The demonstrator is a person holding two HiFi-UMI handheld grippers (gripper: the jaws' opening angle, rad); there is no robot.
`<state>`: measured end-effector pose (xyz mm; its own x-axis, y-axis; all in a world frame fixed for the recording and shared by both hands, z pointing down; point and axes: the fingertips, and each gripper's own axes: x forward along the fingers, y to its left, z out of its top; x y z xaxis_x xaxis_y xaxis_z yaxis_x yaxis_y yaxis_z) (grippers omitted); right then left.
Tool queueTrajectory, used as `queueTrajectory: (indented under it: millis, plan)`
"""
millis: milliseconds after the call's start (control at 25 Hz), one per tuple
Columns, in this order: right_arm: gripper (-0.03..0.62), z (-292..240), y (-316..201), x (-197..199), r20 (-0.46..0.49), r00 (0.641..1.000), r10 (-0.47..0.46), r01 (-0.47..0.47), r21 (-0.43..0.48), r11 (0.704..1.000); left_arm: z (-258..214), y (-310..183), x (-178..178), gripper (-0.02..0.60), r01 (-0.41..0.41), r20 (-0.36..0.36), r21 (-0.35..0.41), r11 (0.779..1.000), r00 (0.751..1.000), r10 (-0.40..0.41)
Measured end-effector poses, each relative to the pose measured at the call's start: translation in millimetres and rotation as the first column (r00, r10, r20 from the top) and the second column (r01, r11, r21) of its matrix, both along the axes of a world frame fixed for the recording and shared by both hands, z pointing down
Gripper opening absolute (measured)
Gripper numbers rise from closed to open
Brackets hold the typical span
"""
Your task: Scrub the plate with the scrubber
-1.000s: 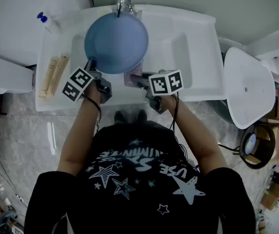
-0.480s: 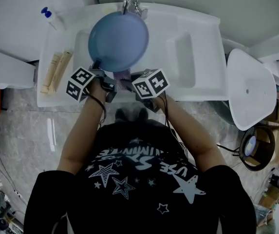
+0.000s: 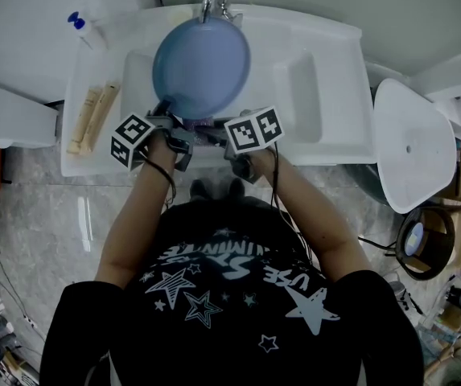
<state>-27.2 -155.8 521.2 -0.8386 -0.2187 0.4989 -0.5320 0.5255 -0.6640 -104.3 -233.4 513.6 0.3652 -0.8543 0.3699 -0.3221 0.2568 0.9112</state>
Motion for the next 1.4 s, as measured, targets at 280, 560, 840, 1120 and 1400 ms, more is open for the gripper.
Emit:
queueTrajectory:
  millis: [280,560,840,1120,1400]
  plan:
    - [0.083,-22.9,-6.9,16.1,0.219,0.964,0.149,-0.128,-0.107,0.986,-12.4,-4.4,-1.7,0.026,-0.041,0.083,0.093,0.995,0.996,0.034]
    - [0.083,-27.0,-10.5,68.9,0.267,0.918,0.293,-0.246,-0.197,0.949,-15.2,-9.2,-19.4,0.026,-0.126,0.316,0.143,0.982,0.946,0.075]
    - [0.083,-32.0,-12.6,117.7,0.254,0.905,0.342,-0.309,-0.161,0.937,-4.0,-5.2,-36.0,0.026,-0.121,0.350,0.115,0.986,0.934,0.074]
    - [0.083,-21.4,-19.1,167.4,0.098,0.912,0.398,-0.402,0.018,0.916,2.9,-4.5,-38.2,0.028,-0.256,0.506,0.011,0.966,0.835,0.216]
    - [0.083,-38.3,-49.4,210.8,-0.034,0.875,0.483,-0.462,0.239,0.854,29.6,-12.3,-11.1,0.027,-0.336,0.468,-0.104,0.936,0.814,0.344]
